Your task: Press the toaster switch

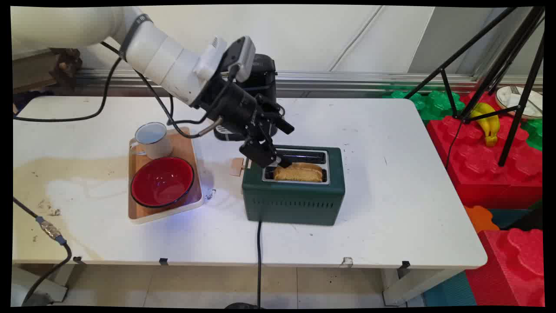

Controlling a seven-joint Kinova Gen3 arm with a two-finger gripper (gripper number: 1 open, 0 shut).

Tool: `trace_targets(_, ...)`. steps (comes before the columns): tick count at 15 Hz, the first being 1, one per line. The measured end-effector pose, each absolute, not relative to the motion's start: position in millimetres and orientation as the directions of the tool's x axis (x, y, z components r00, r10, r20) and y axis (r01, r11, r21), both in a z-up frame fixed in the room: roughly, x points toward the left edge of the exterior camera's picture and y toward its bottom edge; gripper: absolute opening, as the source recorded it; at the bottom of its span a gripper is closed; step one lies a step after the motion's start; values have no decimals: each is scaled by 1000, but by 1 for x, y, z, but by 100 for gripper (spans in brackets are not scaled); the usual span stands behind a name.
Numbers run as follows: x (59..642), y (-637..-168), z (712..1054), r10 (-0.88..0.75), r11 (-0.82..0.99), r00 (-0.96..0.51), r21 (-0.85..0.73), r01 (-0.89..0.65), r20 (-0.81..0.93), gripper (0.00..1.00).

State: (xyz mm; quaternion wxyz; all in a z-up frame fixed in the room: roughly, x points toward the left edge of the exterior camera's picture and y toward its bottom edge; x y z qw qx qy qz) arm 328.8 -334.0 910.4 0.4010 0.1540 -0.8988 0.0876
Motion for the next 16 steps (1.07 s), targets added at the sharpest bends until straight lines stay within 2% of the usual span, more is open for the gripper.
trace_targets(16,407,-304,961,-195,929,-604,-51,-366,773,100)
